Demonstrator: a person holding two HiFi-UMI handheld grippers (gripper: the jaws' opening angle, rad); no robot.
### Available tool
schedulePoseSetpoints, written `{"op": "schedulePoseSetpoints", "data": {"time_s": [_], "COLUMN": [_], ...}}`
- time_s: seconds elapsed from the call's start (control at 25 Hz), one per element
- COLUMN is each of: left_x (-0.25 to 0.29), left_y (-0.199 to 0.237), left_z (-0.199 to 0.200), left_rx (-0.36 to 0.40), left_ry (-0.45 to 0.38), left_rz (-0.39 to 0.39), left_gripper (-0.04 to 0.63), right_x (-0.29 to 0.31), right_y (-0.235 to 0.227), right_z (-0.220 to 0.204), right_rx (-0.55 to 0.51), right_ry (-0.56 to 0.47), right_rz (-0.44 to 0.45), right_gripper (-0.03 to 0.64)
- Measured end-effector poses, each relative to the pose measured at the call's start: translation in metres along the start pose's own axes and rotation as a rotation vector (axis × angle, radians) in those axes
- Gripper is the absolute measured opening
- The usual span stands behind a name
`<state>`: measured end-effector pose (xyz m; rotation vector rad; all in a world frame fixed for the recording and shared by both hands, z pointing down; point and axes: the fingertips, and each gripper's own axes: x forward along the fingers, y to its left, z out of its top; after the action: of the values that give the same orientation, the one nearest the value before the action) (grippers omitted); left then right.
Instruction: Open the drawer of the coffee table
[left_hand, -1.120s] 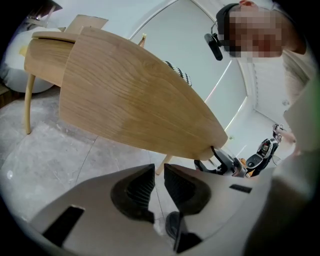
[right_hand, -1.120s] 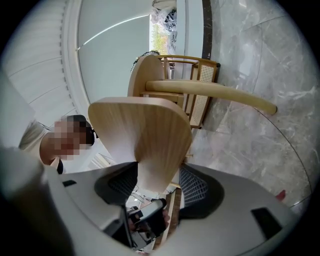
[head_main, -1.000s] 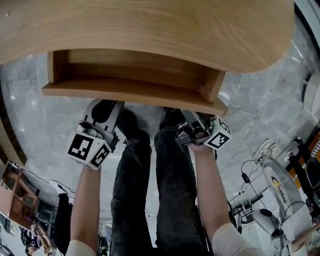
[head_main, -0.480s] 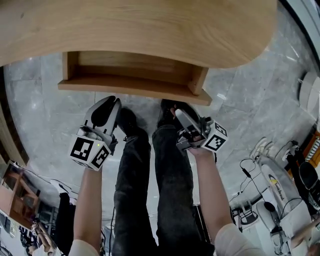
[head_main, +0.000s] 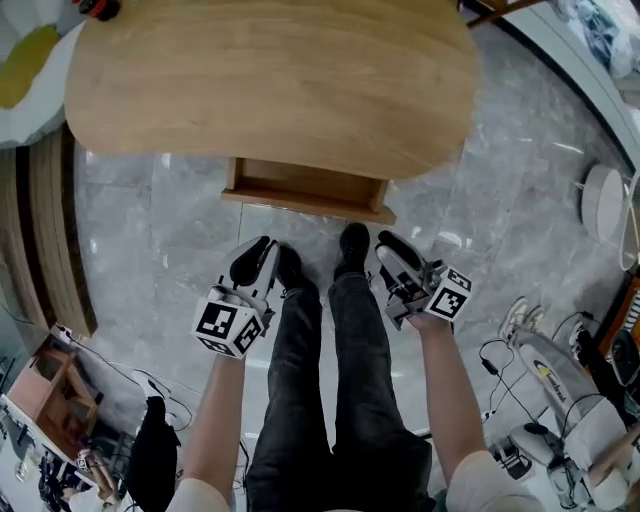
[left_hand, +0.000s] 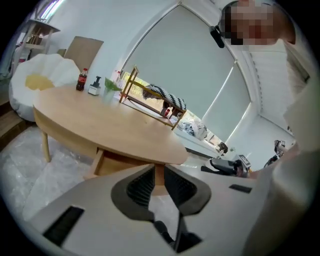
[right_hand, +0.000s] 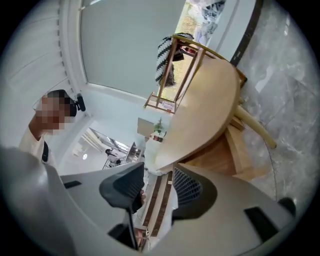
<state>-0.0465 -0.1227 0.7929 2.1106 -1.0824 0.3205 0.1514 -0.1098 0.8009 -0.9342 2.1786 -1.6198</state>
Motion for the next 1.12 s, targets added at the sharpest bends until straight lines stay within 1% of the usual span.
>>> {"op": "schedulePoseSetpoints", "data": {"time_s": [0.12, 0.24, 0.36, 0.44, 0.52, 0.6, 0.72, 0.84, 0.96, 1.12], "left_x": [-0.034, -0.069, -0.109, -0.136, -0.158, -0.176, -0.212, -0.248, -0.276, -0.313], "left_y": [-0.023, -0.054, -0.093, -0.113, -0.129, -0.139, -0.163, -0.188, -0.194, -0.203], "left_z": [0.041, 0.079, 0.118, 0.145, 0.171, 0.194, 0.21, 0.223, 0.257, 0.265], "left_rx": [0.017, 0.067, 0.115, 0.107, 0.103, 0.13, 0.168, 0.191, 0.195, 0.187], "left_ry": [-0.003, -0.001, -0.002, -0.017, -0.04, -0.062, -0.064, -0.059, -0.107, -0.146], "left_rz": [-0.004, -0.03, -0.044, -0.042, -0.059, -0.074, -0.084, -0.075, -0.047, -0.019], "left_gripper": [0.067, 0.067, 0.067, 0.066, 0.066, 0.066, 0.066, 0.065, 0.064, 0.064], "right_x": [-0.005, -0.014, -0.029, -0.039, -0.045, -0.047, -0.066, -0.097, -0.108, -0.132], "right_y": [0.056, 0.117, 0.181, 0.215, 0.246, 0.276, 0.325, 0.366, 0.403, 0.445], "right_z": [0.021, 0.042, 0.062, 0.073, 0.085, 0.096, 0.097, 0.102, 0.12, 0.109], "right_rx": [-0.058, -0.095, -0.135, -0.176, -0.219, -0.259, -0.302, -0.317, -0.362, -0.426], "right_ry": [0.034, 0.036, 0.021, 0.005, -0.023, -0.053, -0.079, -0.15, -0.221, -0.223], "right_rz": [-0.007, 0.002, 0.003, -0.016, -0.033, -0.032, -0.049, -0.076, -0.062, -0.047], "right_gripper": [0.156, 0.129, 0.109, 0.103, 0.098, 0.091, 0.072, 0.044, 0.035, 0.029]}}
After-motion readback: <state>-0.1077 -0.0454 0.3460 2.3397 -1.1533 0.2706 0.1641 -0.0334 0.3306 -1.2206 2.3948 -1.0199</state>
